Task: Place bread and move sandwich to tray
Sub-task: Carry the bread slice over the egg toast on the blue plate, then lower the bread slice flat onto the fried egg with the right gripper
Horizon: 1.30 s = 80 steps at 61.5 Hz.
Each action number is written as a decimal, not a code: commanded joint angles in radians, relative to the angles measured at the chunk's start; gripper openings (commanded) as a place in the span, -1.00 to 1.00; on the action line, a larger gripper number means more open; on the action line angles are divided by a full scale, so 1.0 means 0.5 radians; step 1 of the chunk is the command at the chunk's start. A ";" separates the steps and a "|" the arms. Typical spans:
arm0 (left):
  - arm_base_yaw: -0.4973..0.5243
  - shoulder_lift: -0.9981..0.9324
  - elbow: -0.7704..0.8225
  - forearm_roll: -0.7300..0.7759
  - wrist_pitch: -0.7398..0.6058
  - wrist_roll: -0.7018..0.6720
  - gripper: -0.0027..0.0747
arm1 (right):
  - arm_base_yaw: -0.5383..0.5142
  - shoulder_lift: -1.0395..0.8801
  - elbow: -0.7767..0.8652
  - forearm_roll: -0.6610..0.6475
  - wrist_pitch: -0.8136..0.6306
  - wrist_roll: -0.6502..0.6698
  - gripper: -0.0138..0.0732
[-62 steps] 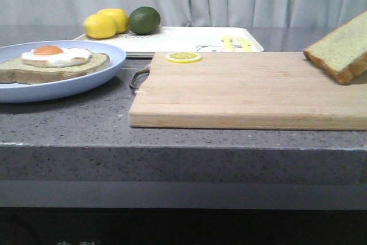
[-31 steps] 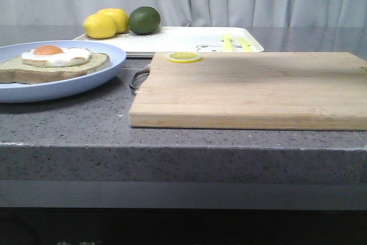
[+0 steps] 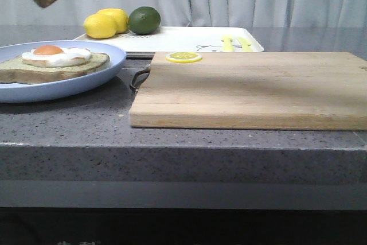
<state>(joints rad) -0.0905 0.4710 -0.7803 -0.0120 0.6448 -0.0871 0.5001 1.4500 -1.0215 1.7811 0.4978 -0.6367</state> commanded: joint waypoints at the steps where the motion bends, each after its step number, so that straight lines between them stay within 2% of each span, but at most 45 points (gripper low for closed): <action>1: 0.004 0.023 -0.059 0.001 -0.149 -0.020 0.39 | 0.073 0.001 -0.118 0.295 -0.047 -0.035 -0.65; 21: 0.004 0.023 -0.059 0.001 -0.149 -0.020 0.39 | 0.268 0.402 -0.487 0.295 -0.230 0.133 -0.65; 44: 0.004 0.023 -0.059 0.001 -0.149 -0.020 0.39 | 0.530 0.670 -0.926 0.295 -0.835 0.423 -0.65; 64: 0.004 0.023 -0.059 -0.003 -0.152 -0.020 0.39 | 0.547 0.784 -1.018 0.295 -0.981 0.459 -0.65; 80: 0.004 0.023 -0.059 -0.003 -0.152 -0.020 0.39 | 0.547 0.833 -1.018 0.295 -0.944 0.460 -0.65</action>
<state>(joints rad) -0.0905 0.4710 -0.7803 -0.0120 0.6448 -0.0871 0.7719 1.9163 -1.4931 1.8292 -0.0111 -0.4011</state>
